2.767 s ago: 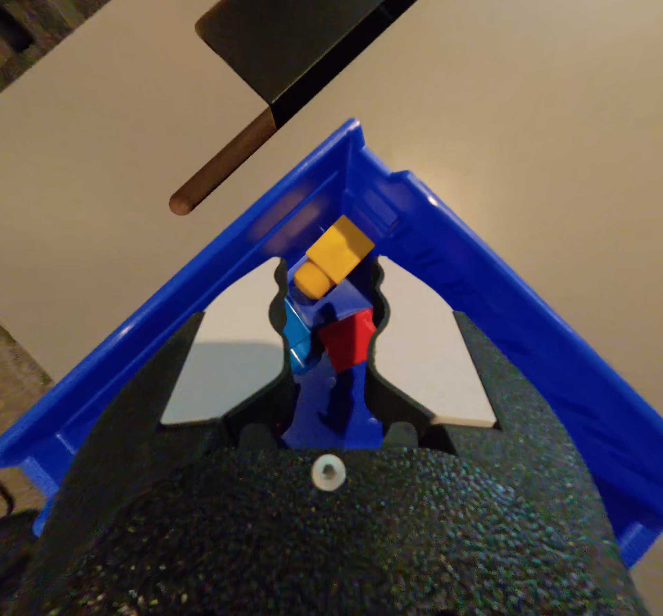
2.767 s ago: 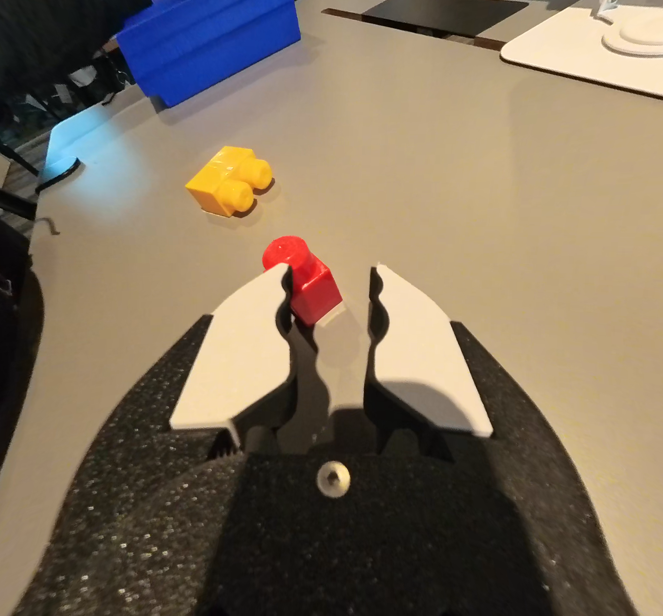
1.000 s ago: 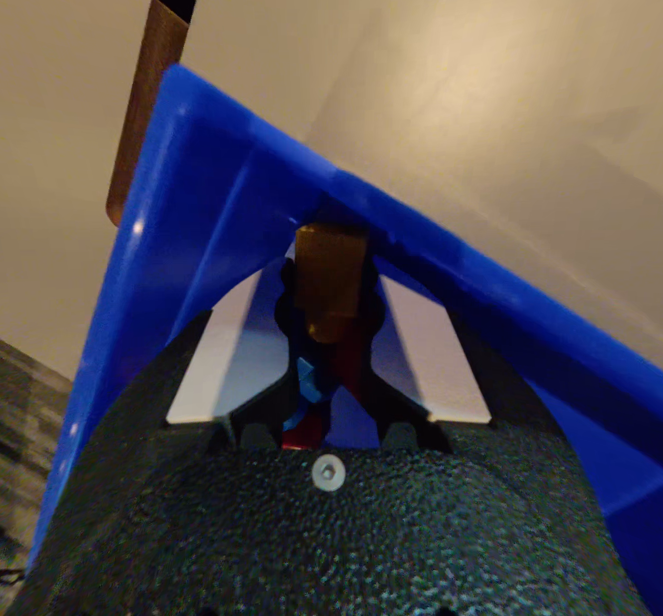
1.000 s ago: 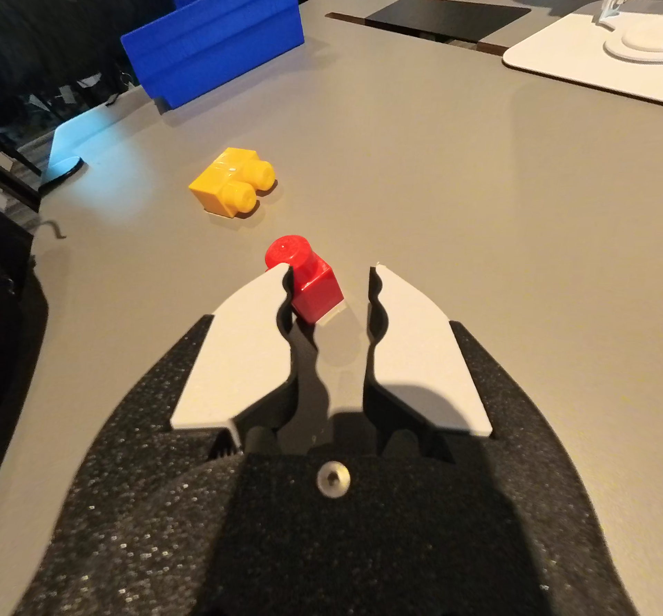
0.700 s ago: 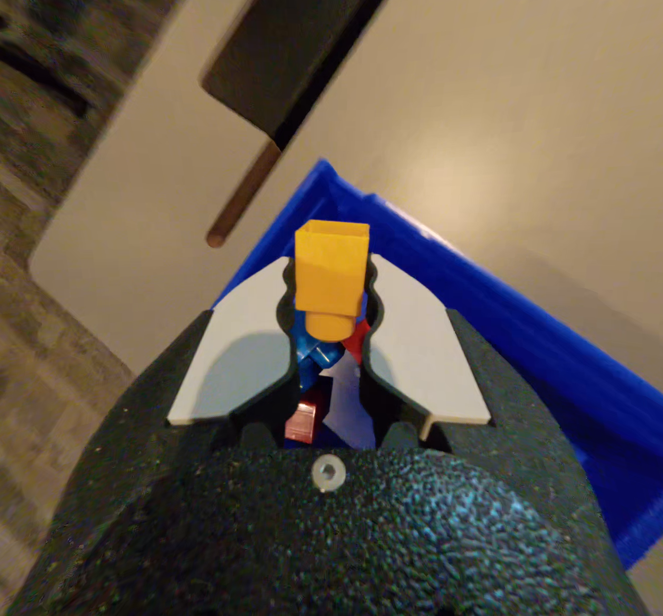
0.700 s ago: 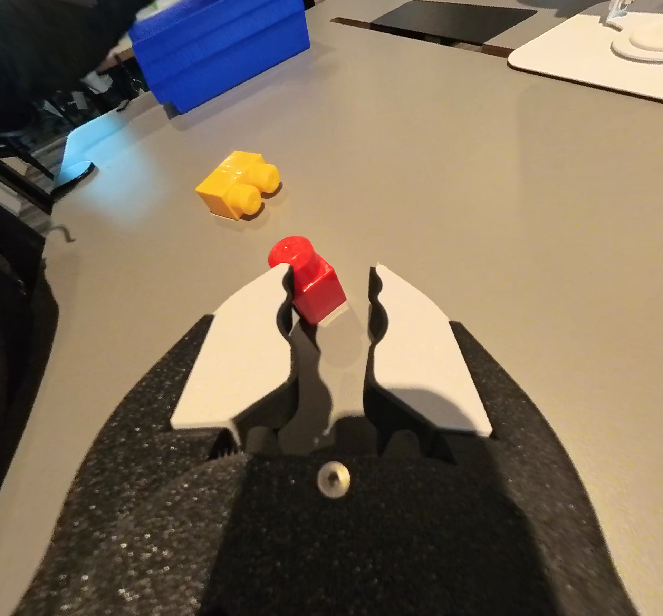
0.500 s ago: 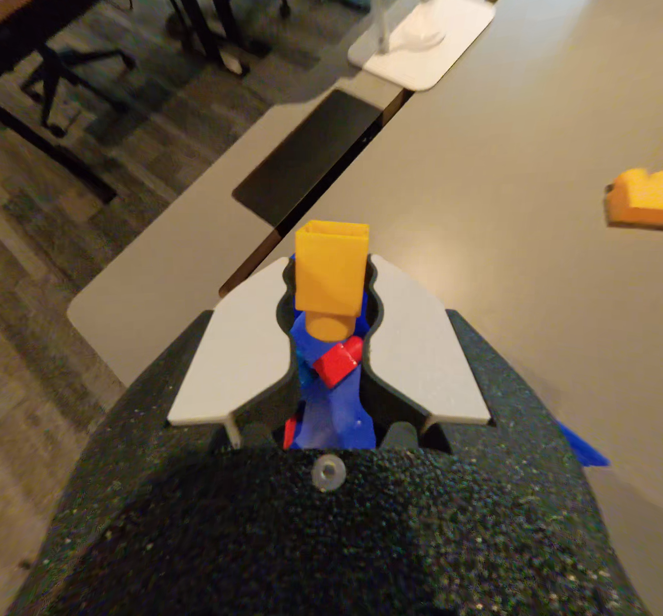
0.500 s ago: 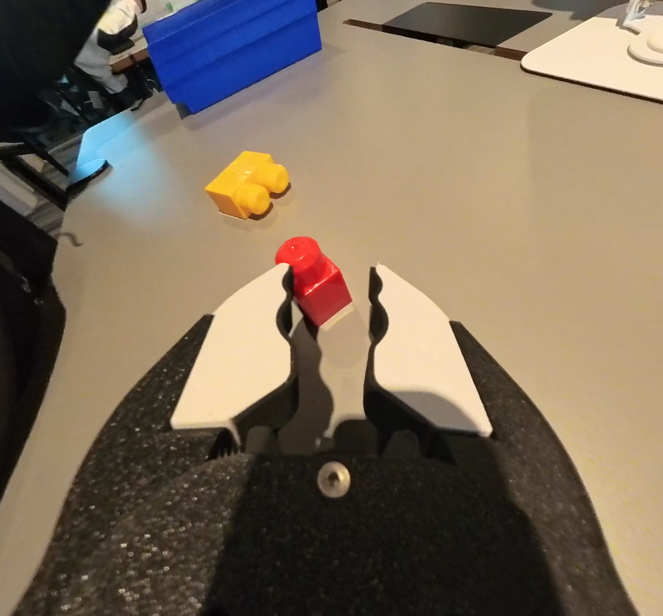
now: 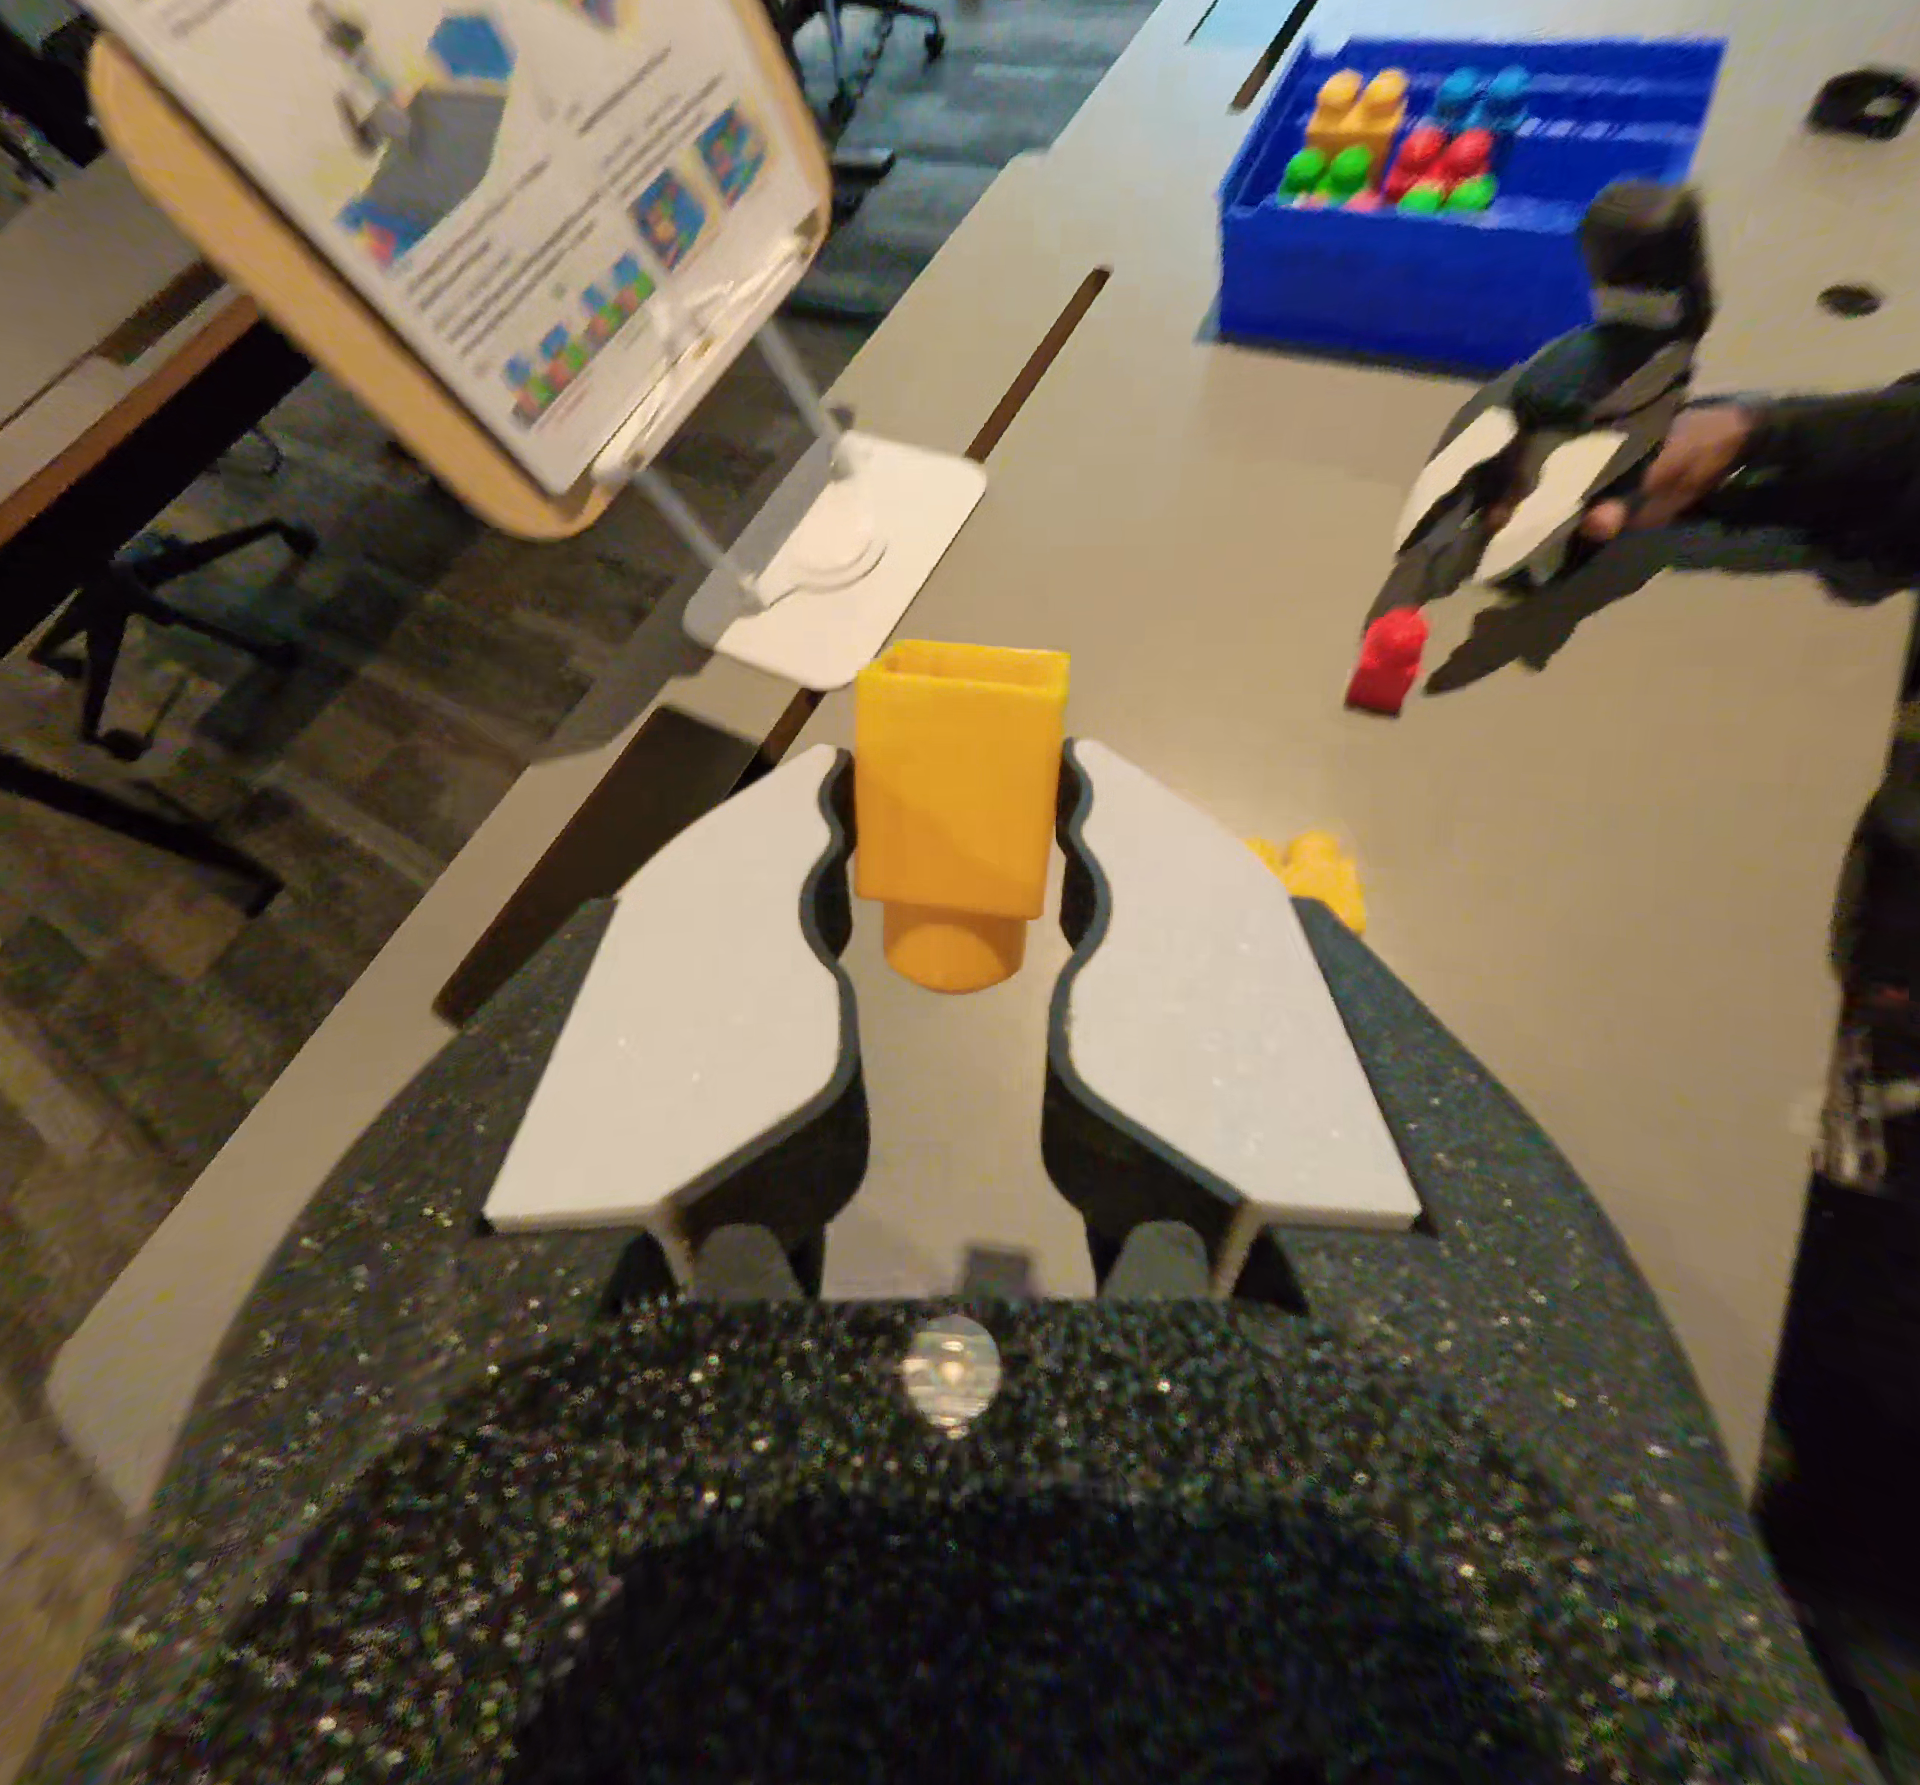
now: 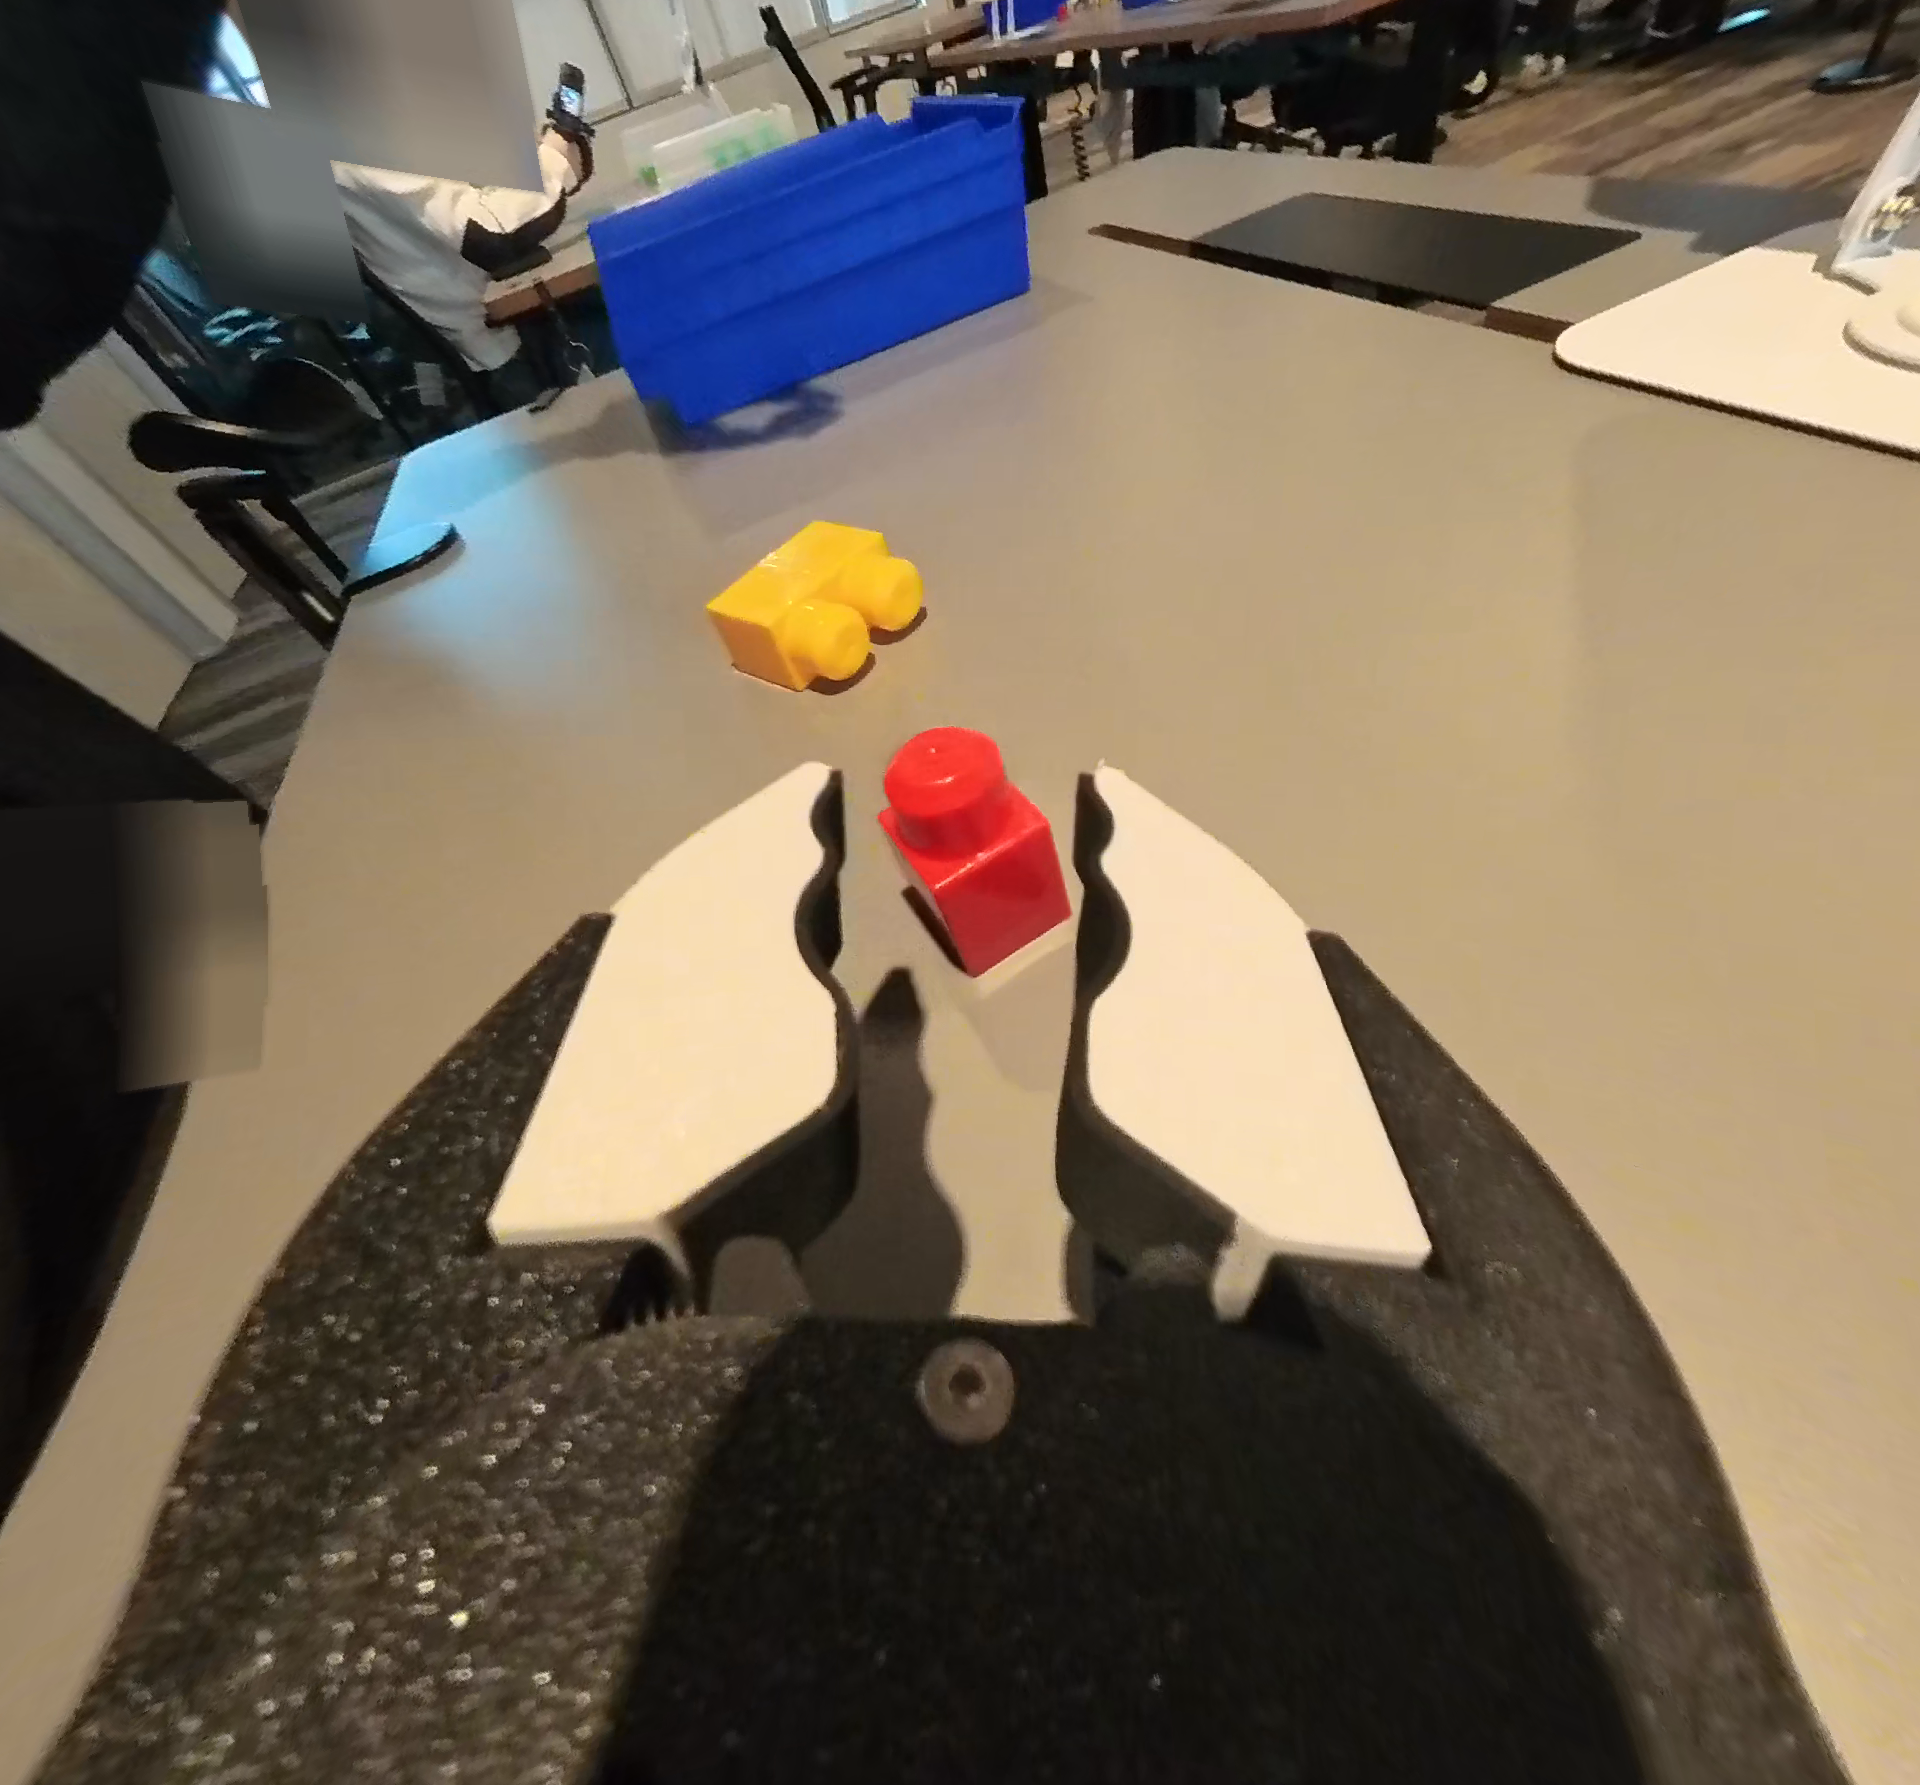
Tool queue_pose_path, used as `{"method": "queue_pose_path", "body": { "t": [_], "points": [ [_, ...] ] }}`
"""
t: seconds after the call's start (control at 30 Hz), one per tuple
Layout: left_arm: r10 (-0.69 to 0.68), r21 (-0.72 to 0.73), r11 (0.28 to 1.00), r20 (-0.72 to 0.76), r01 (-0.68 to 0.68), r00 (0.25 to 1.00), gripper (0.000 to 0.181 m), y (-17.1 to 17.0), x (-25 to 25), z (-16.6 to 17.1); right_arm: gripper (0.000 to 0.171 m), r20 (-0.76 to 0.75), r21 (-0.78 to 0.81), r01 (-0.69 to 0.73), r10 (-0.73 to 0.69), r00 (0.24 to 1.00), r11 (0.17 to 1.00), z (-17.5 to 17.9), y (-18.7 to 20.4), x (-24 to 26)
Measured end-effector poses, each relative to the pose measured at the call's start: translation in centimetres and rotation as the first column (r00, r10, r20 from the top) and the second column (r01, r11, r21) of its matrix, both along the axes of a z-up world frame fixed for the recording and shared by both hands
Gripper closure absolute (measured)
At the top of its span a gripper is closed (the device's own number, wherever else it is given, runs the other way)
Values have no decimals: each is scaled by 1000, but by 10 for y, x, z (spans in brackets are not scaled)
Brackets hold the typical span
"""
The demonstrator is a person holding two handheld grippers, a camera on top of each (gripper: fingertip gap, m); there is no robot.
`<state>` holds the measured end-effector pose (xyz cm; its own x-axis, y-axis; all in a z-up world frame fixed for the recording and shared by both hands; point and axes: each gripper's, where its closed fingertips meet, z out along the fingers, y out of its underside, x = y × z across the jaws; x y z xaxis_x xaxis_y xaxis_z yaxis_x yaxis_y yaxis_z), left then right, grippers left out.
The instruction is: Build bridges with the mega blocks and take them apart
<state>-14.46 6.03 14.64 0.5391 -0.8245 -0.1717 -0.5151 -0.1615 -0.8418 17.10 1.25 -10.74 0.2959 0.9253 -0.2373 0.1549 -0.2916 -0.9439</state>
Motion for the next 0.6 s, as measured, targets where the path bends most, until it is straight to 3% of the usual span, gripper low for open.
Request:
{"method": "queue_pose_path", "body": {
  "t": [0.13, 0.27, 0.33, 0.4, 0.53, 0.6],
  "points": [
    [-35, -15, 999, 126, 37, 991, 145, -12, 96, -20, 127, -74, 53, -4, 8, 997, 999, 12, -4, 5],
    [-45, -103, 993, 125, 59, 991, 145, -8, 173, -118, 126, -126, 145, 31, -12, 992, 989, 23, -9, 11],
    [-12, -157, 987, 56, 20, 998, 145, -3, 189, -170, 126, -101, 189, 45, -26, 994, 981, 23, -13, 12],
    [14, -203, 979, 47, -5, 999, 145, -6, 198, -200, 127, -72, 241, 56, -40, 997, 969, 22, -16, 11],
    [30, -272, 962, 121, 4, 992, 145, -30, 207, -218, 128, -44, 303, 74, -64, 997, 950, 21, -17, 7],
    [30, -285, 959, 91, -3, 995, 145, -44, 207, -229, 128, -35, 320, 81, -74, 997, 944, 21, -17, 7]
  ]
}}
